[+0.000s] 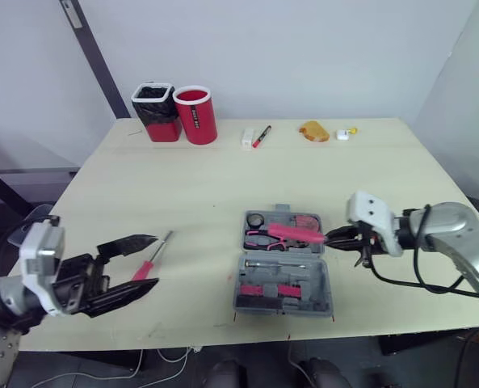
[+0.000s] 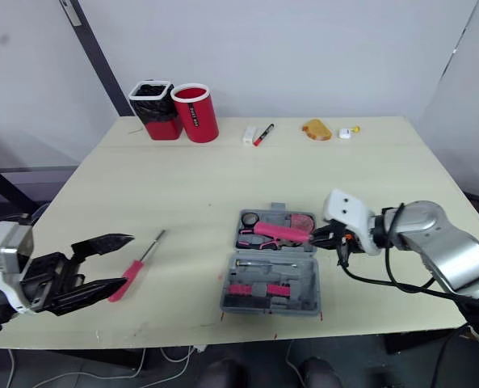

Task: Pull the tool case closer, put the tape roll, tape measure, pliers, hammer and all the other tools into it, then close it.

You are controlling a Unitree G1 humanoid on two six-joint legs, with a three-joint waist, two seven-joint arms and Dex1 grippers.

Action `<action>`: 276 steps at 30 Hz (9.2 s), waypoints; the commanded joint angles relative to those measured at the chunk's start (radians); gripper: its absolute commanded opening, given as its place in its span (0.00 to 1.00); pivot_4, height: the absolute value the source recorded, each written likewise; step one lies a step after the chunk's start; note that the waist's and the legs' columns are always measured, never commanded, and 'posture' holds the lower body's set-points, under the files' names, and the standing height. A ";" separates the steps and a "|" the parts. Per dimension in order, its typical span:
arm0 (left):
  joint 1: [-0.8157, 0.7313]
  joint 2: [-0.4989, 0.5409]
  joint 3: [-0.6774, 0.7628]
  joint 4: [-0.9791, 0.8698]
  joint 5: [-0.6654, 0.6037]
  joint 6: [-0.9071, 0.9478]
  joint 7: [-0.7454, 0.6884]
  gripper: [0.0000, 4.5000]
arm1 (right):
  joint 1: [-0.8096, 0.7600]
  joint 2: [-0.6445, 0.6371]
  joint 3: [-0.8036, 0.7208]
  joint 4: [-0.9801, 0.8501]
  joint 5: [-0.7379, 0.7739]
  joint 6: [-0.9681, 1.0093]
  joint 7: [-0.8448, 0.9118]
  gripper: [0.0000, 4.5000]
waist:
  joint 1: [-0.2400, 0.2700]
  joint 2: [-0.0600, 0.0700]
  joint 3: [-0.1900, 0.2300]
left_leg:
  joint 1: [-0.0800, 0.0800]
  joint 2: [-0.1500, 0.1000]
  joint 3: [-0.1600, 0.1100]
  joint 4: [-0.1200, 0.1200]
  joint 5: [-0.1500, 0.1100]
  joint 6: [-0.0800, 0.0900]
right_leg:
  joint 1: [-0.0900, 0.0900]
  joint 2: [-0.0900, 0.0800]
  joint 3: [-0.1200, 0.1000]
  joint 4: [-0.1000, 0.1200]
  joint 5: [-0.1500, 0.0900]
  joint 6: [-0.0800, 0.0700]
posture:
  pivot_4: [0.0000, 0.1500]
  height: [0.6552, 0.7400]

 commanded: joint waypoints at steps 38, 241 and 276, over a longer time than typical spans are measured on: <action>-0.016 0.007 -0.068 -0.008 0.081 -0.073 -0.047 1.00 | -0.122 0.294 0.359 0.270 -0.339 0.010 -0.051 0.40 | -0.003 -0.001 0.000 | 0.000 -0.002 -0.003 0.000 0.000 0.000 | -0.001 0.000 -0.004 0.004 0.000 -0.001 | 1.00 1.00; -0.365 -0.197 -0.481 -0.231 0.367 0.362 0.697 0.99 | 0.703 0.138 -0.558 -0.038 0.225 -0.562 0.029 1.00 | 0.027 -0.006 0.003 | 0.003 -0.004 0.000 0.003 0.000 0.000 | 0.006 0.004 -0.001 0.005 0.001 0.001 | 1.00 1.00; -0.332 -0.135 -0.661 -0.182 0.594 0.544 0.841 0.99 | 0.693 0.066 -0.496 -0.132 0.216 -0.551 0.079 1.00 | 0.028 -0.006 0.003 | 0.003 -0.004 0.000 0.003 0.000 0.000 | 0.006 0.003 -0.001 0.005 0.001 0.001 | 1.00 1.00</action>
